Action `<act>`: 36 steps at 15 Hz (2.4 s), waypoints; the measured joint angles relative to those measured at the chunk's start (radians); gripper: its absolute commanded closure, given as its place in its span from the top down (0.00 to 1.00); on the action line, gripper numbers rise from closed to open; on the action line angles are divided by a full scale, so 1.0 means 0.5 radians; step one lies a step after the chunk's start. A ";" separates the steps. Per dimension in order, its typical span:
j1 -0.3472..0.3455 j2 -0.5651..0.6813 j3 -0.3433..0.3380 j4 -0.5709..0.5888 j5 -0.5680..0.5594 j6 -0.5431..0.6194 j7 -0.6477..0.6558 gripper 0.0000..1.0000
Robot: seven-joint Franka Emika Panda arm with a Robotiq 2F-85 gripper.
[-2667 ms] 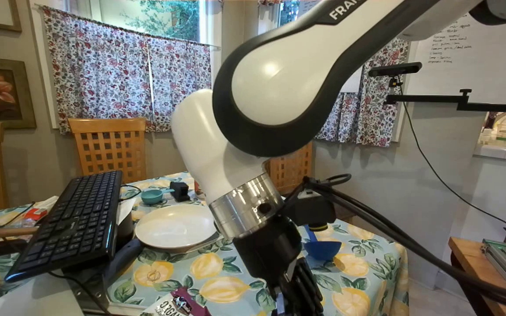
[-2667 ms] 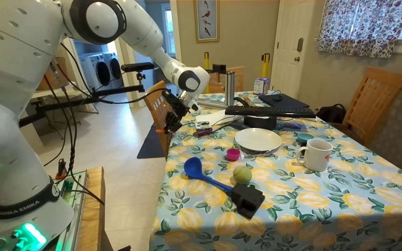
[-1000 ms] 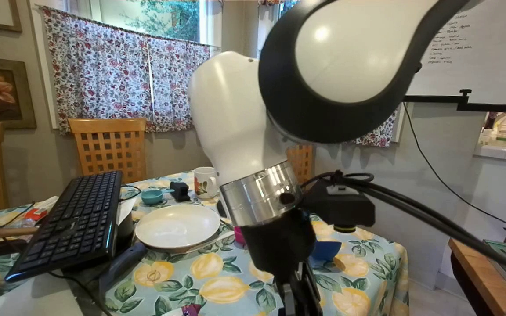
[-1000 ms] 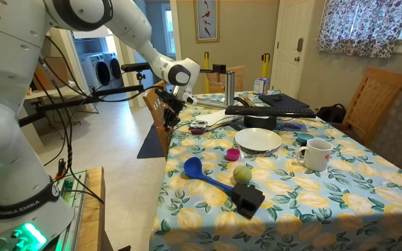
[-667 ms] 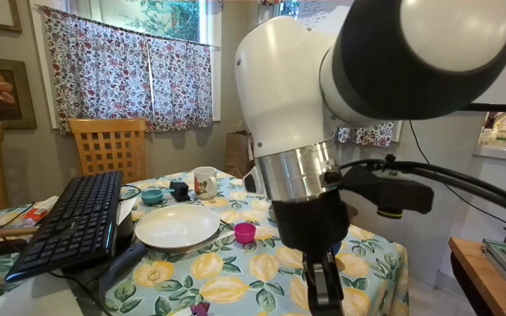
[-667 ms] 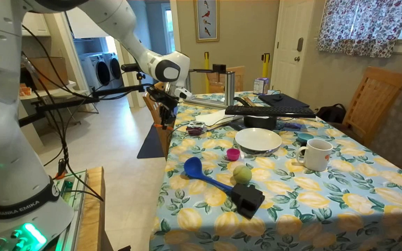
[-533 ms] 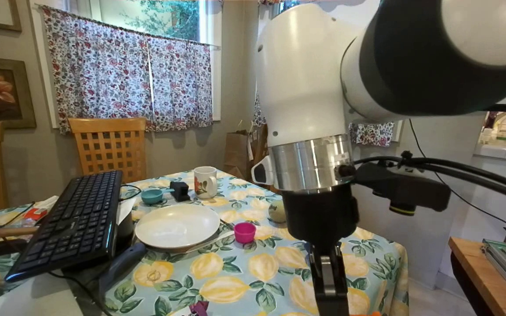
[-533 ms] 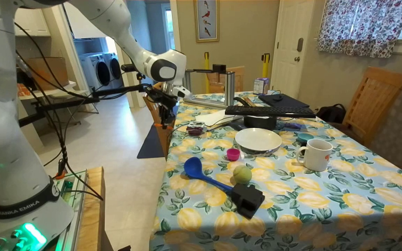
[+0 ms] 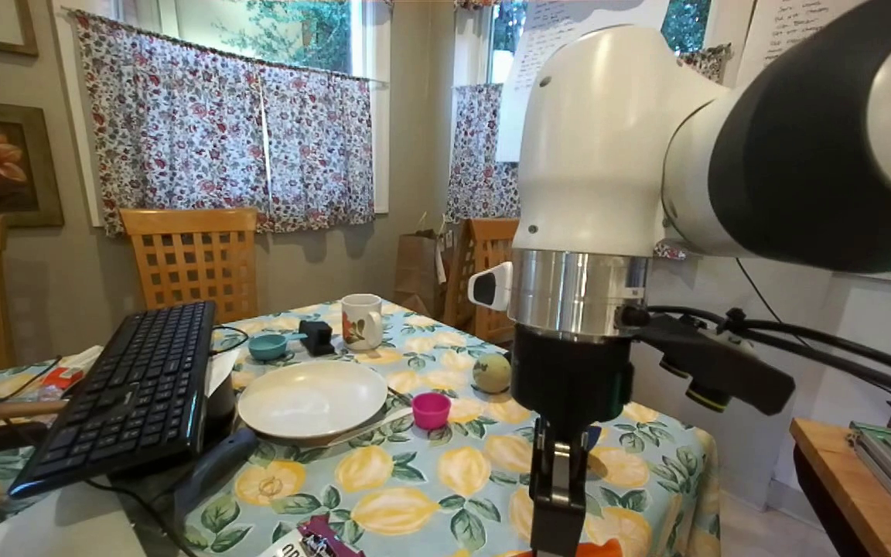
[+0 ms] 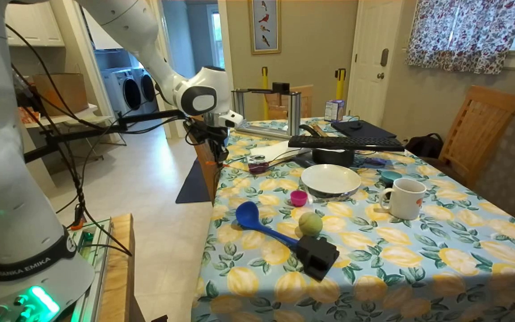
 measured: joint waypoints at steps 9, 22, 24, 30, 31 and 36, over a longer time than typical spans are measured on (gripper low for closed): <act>-0.057 0.006 0.159 -0.141 0.061 0.428 -0.159 0.05; -0.166 -0.036 0.180 -0.221 0.107 0.316 -0.345 0.05; -0.196 -0.068 0.150 -0.230 0.101 0.272 -0.375 0.05; -0.272 -0.156 0.087 -0.212 0.091 0.011 -0.540 0.05; -0.282 -0.166 0.076 -0.205 0.088 -0.041 -0.576 0.05; -0.318 -0.188 0.017 -0.182 0.045 -0.218 -0.707 0.05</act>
